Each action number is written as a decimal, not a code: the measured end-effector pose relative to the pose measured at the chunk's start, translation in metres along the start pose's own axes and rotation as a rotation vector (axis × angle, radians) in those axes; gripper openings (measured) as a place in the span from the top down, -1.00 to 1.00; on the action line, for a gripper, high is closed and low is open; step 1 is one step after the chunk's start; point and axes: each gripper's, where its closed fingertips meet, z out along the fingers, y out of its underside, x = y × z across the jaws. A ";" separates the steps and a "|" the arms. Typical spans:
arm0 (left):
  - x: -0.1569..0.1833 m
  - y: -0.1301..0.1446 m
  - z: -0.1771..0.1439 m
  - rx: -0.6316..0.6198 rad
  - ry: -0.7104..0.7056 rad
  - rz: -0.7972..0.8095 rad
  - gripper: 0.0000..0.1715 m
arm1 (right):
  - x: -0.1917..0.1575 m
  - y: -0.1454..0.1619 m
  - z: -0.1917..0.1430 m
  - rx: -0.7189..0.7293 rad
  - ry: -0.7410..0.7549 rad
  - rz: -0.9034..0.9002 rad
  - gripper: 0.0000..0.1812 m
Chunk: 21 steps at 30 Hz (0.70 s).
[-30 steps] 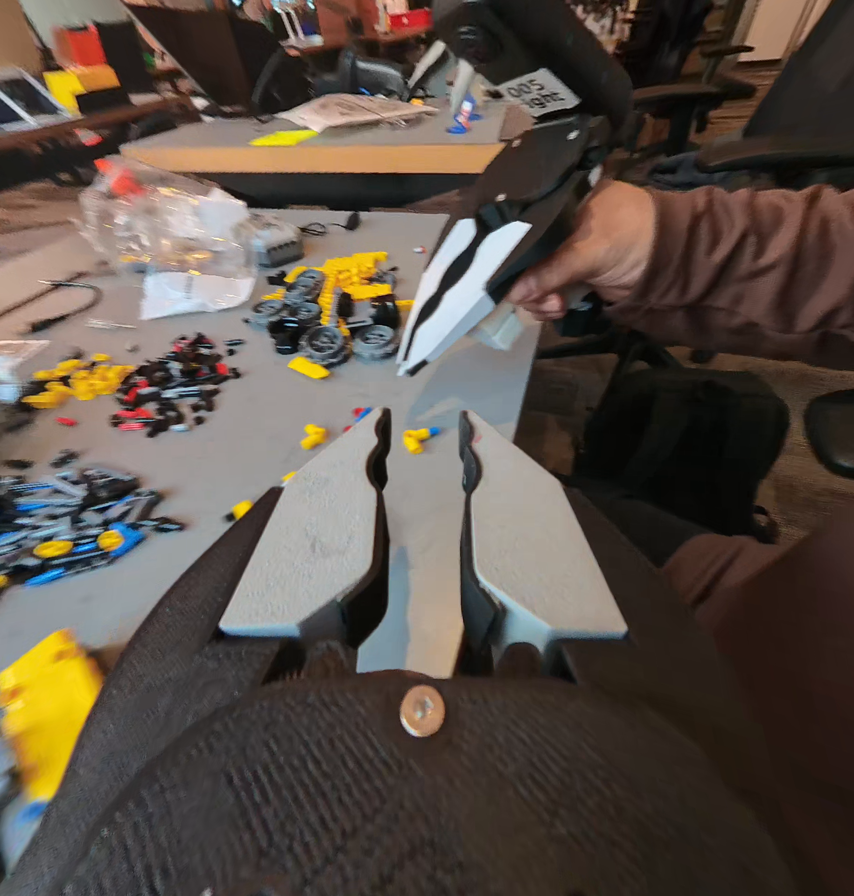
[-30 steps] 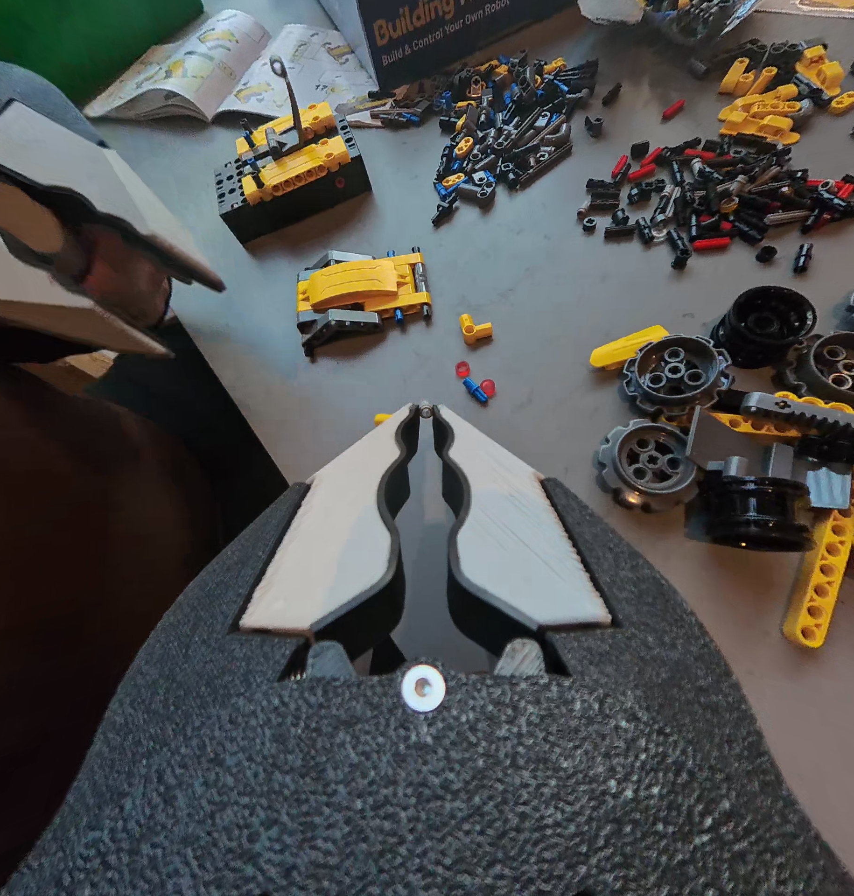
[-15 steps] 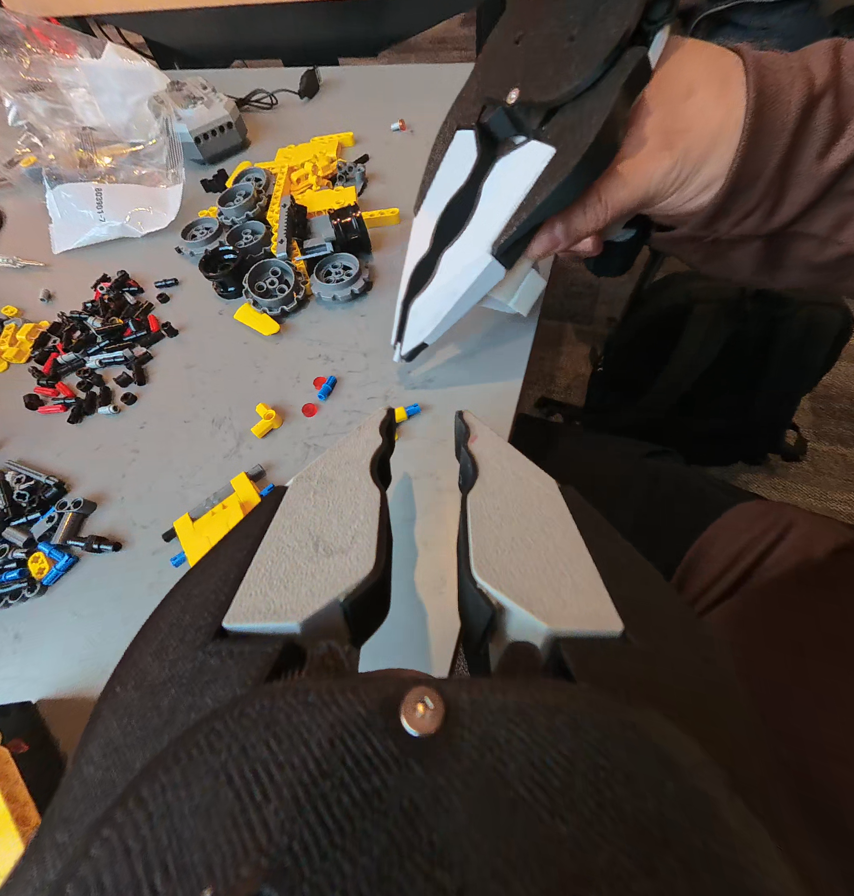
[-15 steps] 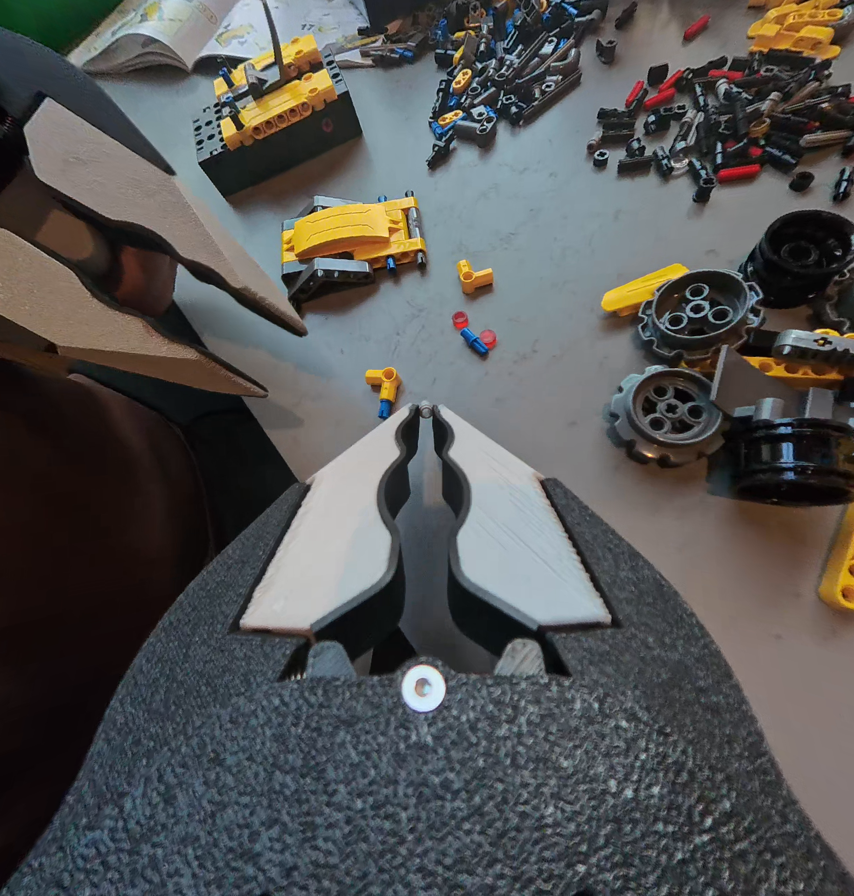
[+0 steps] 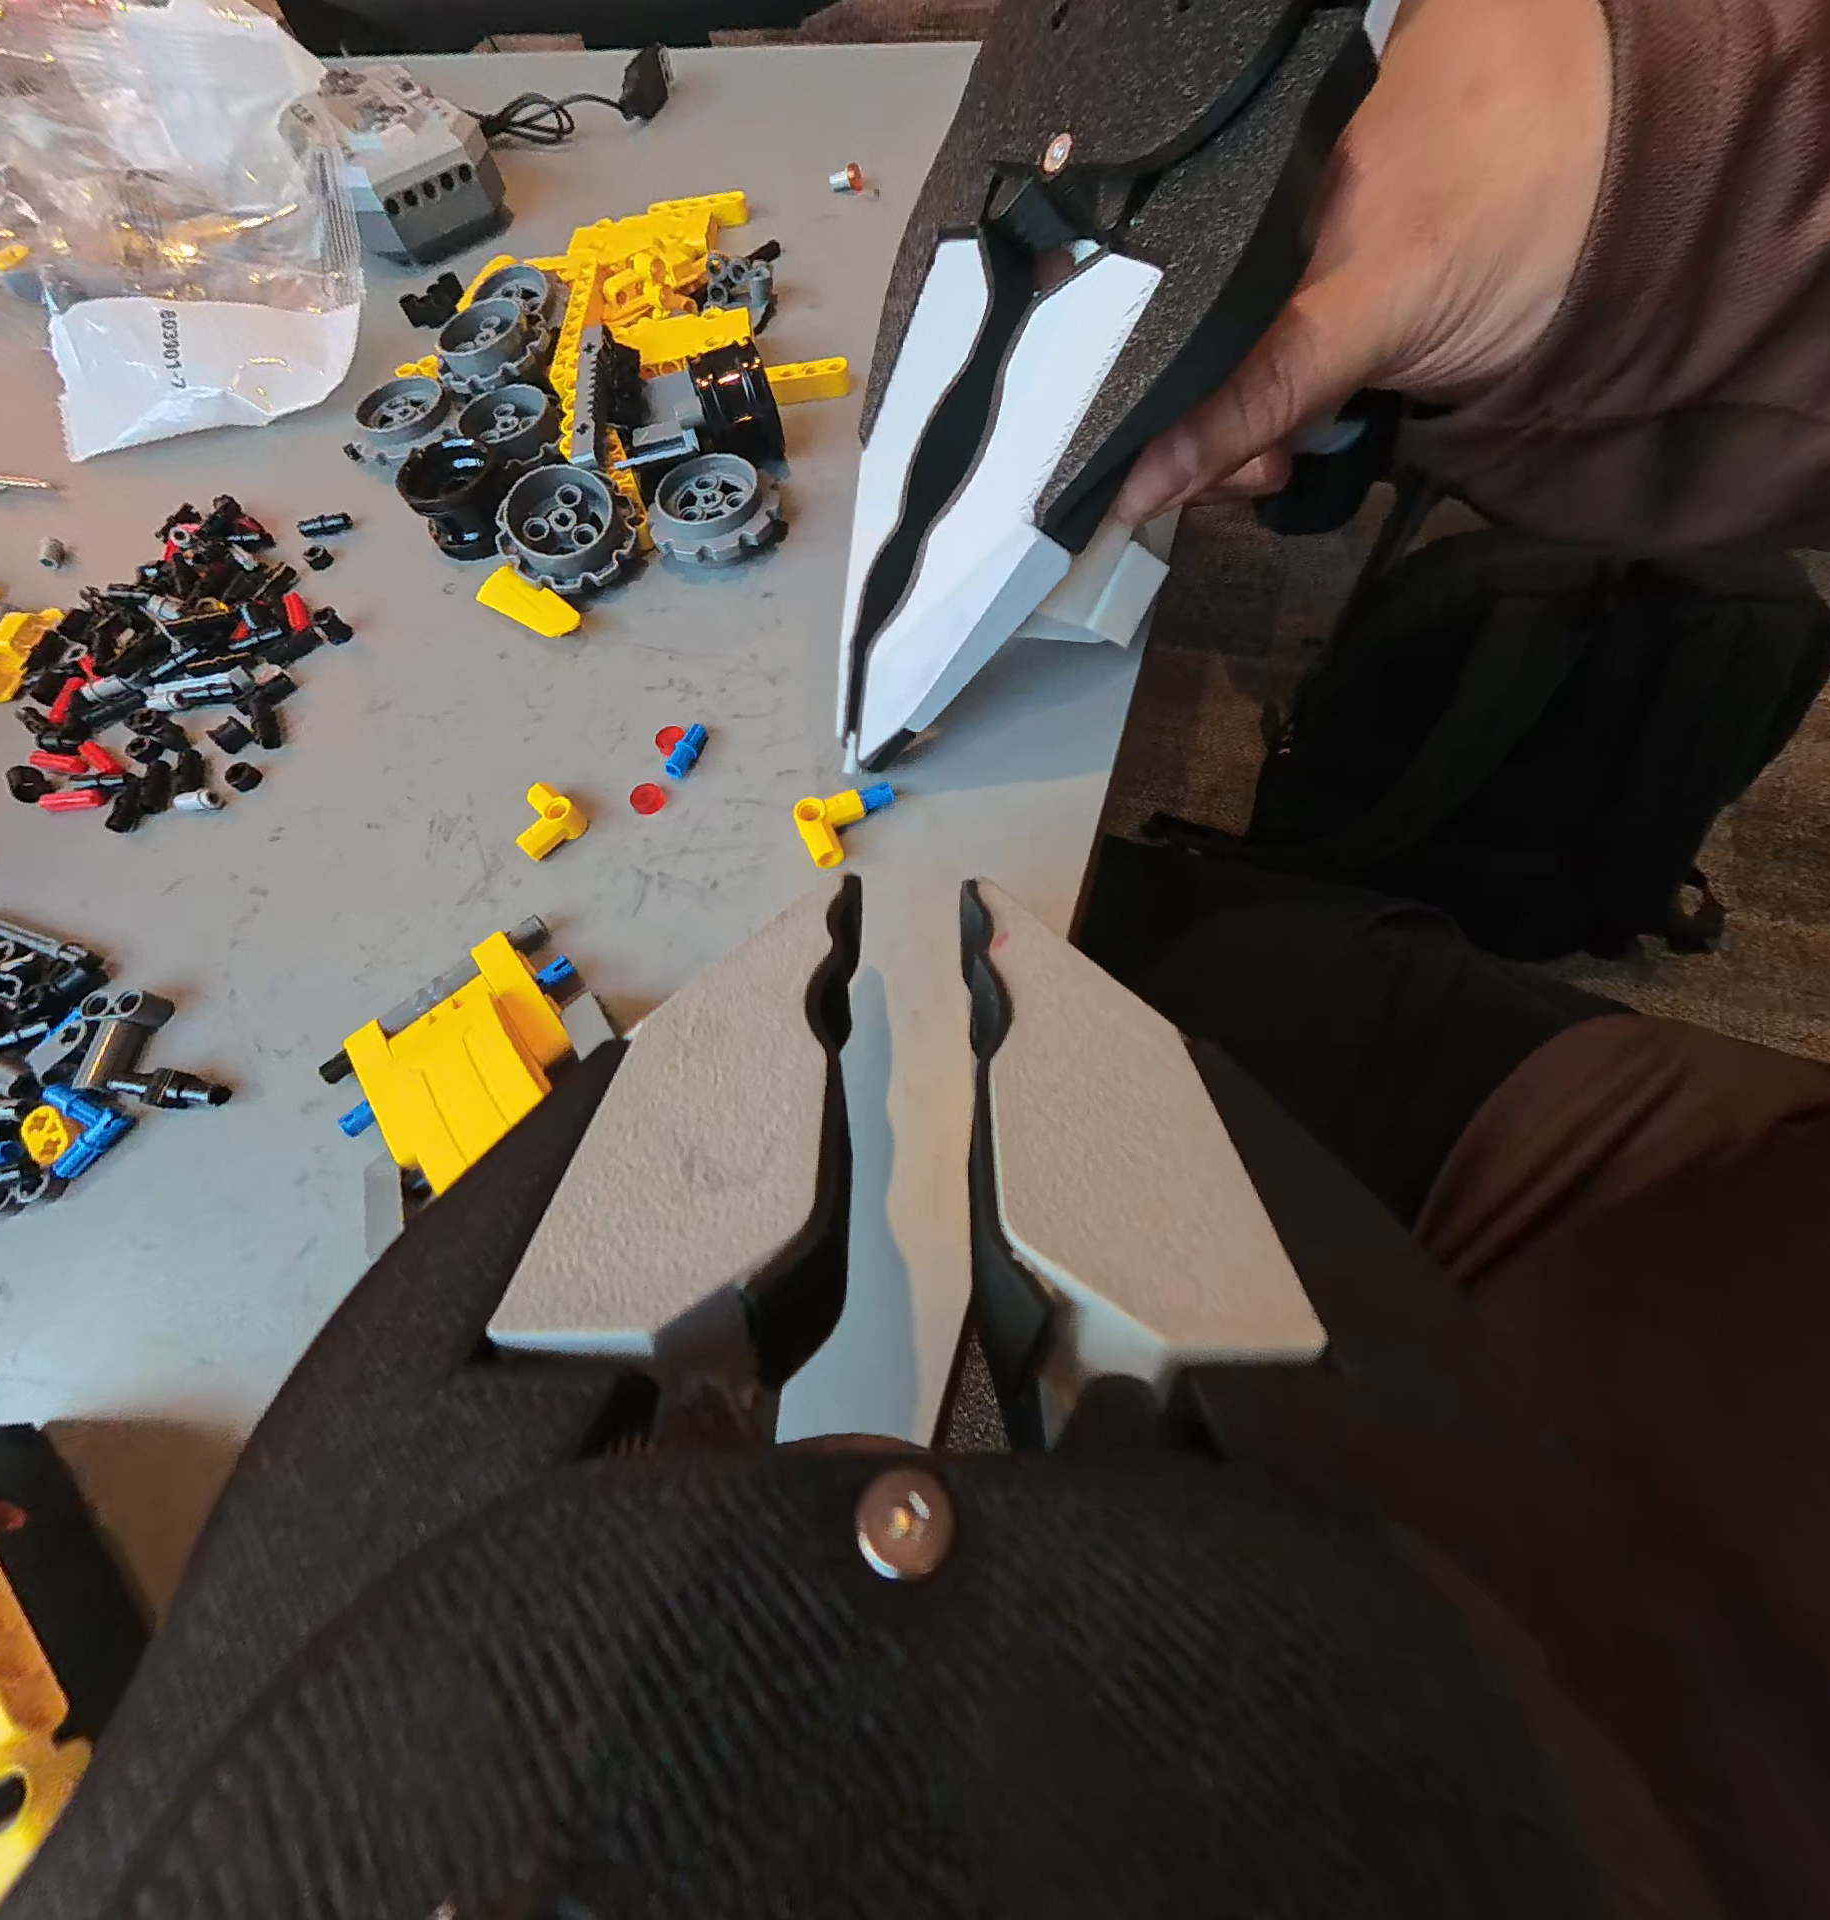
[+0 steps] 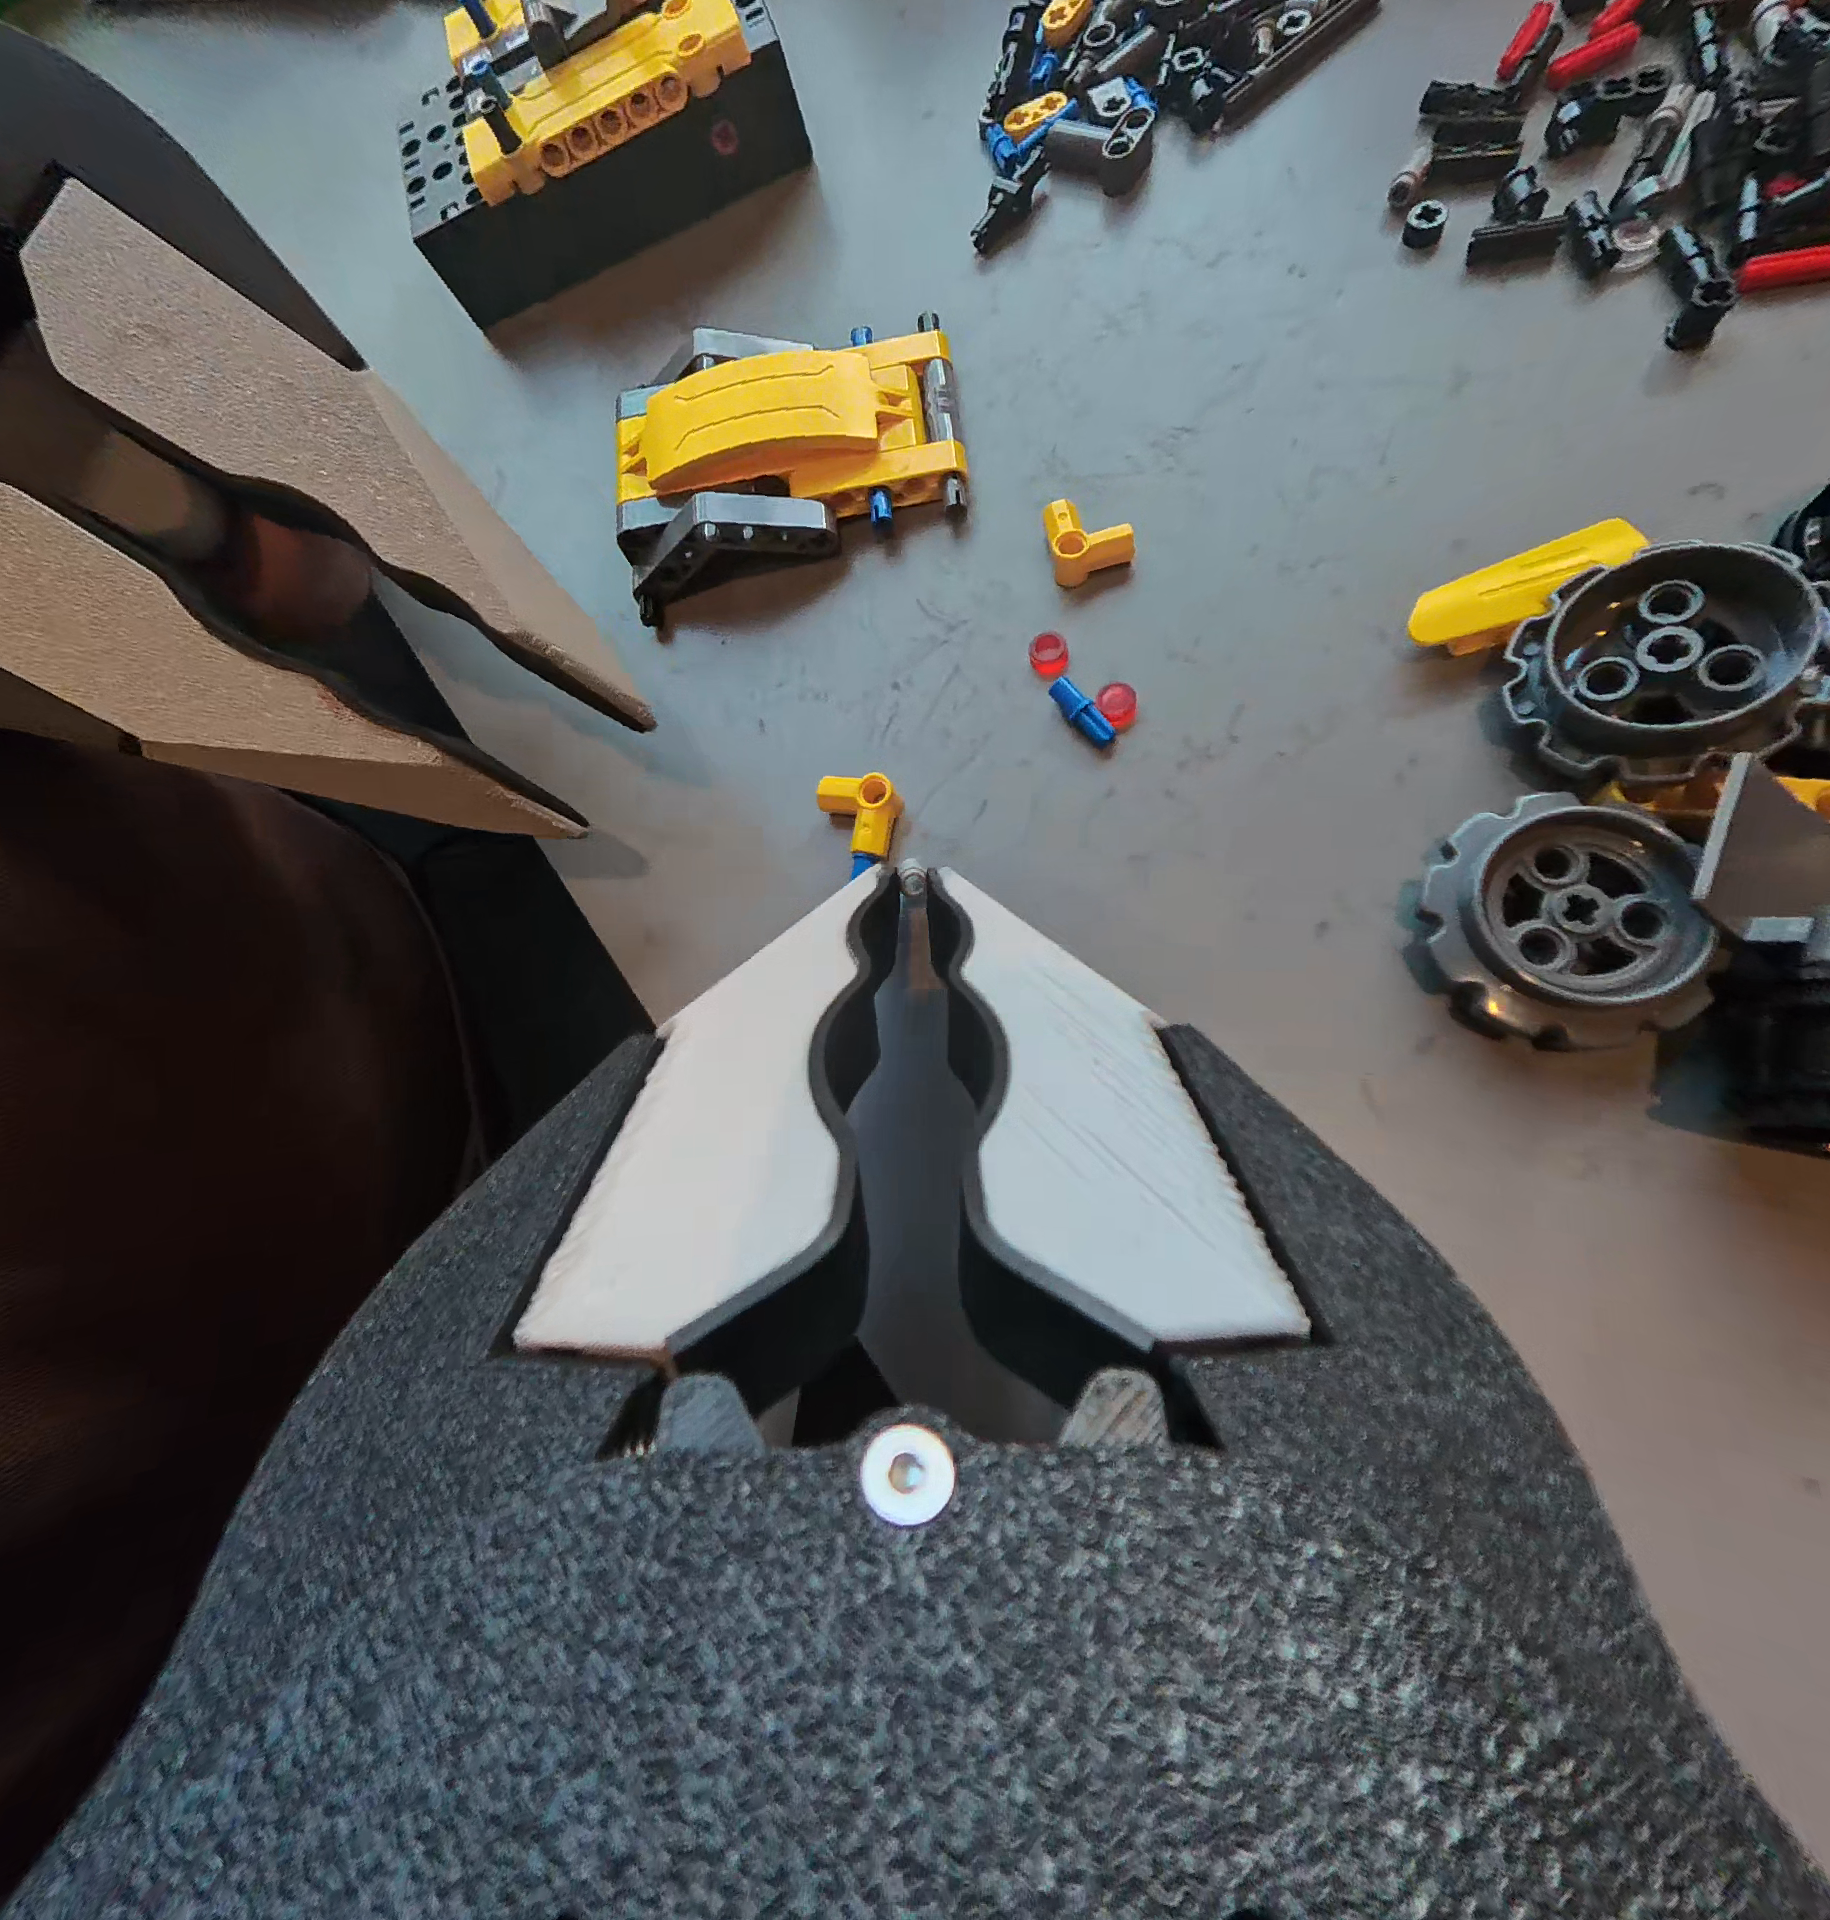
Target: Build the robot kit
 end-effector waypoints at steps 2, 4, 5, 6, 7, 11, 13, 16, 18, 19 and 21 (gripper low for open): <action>-0.001 0.002 -0.004 0.000 -0.007 0.006 0.82 | -0.003 0.001 0.002 -0.006 -0.009 0.006 0.95; -0.005 0.004 -0.010 0.014 -0.024 0.010 0.84 | -0.007 0.001 0.004 -0.010 -0.017 0.012 0.95; -0.006 0.005 -0.012 0.022 -0.028 0.005 0.85 | -0.009 0.000 0.005 -0.013 -0.019 0.011 0.95; -0.007 0.006 -0.014 0.027 -0.029 -0.004 0.86 | -0.011 0.000 0.006 -0.015 -0.023 0.010 0.95; -0.008 0.007 -0.016 0.032 -0.030 -0.013 0.86 | -0.014 0.001 0.007 -0.019 -0.030 0.008 0.95; -0.010 0.010 -0.021 0.033 -0.042 -0.009 0.86 | -0.024 0.000 0.011 -0.030 -0.050 -0.002 0.95; -0.011 0.011 -0.022 0.032 -0.047 -0.012 0.86 | -0.027 -0.004 0.015 -0.026 -0.057 -0.010 0.95; -0.012 0.010 -0.022 0.035 -0.047 -0.021 0.86 | -0.032 -0.010 0.017 -0.015 -0.063 -0.039 0.95; -0.011 0.010 -0.021 0.033 -0.042 -0.027 0.85 | -0.028 -0.015 0.009 0.002 -0.044 -0.048 0.95; -0.011 0.010 -0.021 0.036 -0.036 -0.032 0.85 | -0.024 -0.017 0.004 0.008 -0.034 -0.041 0.95; -0.010 0.008 -0.020 0.039 -0.028 -0.041 0.85 | -0.014 -0.018 -0.004 0.021 -0.015 -0.021 0.95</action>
